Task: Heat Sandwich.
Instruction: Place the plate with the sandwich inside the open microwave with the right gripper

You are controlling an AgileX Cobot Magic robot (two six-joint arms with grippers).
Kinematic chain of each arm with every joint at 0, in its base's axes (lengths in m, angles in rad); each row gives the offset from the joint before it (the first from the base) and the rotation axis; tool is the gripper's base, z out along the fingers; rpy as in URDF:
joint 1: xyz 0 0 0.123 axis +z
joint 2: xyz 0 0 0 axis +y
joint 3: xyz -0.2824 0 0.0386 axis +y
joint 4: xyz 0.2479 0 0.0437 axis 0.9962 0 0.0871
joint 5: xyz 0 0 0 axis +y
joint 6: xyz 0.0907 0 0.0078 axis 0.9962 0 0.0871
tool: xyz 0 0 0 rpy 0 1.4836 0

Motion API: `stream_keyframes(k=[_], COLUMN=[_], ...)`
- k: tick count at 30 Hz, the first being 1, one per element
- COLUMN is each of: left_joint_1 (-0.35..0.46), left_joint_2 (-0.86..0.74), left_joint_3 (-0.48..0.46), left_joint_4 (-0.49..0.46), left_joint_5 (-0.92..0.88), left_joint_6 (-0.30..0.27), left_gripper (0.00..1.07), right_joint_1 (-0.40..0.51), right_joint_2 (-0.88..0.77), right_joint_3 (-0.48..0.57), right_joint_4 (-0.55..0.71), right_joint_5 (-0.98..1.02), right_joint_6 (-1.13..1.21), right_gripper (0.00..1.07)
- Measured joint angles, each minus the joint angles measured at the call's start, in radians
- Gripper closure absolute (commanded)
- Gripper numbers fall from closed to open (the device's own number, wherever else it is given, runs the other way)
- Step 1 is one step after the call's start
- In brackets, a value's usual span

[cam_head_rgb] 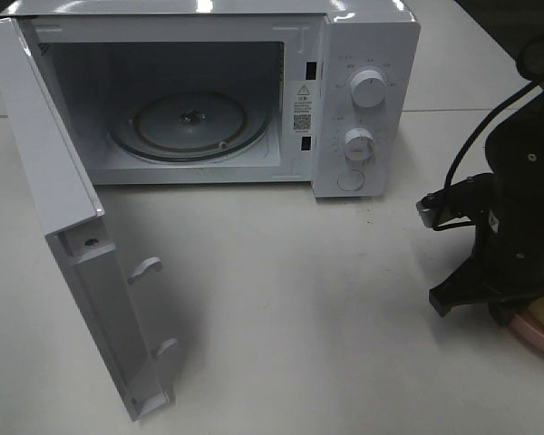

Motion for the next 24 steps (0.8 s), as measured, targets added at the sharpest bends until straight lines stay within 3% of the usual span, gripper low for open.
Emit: stream_keyframes(k=[13, 24], left_joint_1=[0.0, 0.0], left_joint_2=[0.0, 0.0], left_joint_3=[0.0, 0.0], left_joint_4=[0.0, 0.0], left_joint_5=[0.0, 0.0], left_joint_6=[0.0, 0.0], left_gripper=[0.05, 0.05], right_joint_1=[0.047, 0.17], right_joint_2=[-0.114, -0.191], right_joint_3=[0.0, 0.0], right_joint_4=[-0.014, -0.025], right_joint_5=[0.077, 0.175], right_joint_6=[0.014, 0.013], right_gripper=[1.07, 1.07])
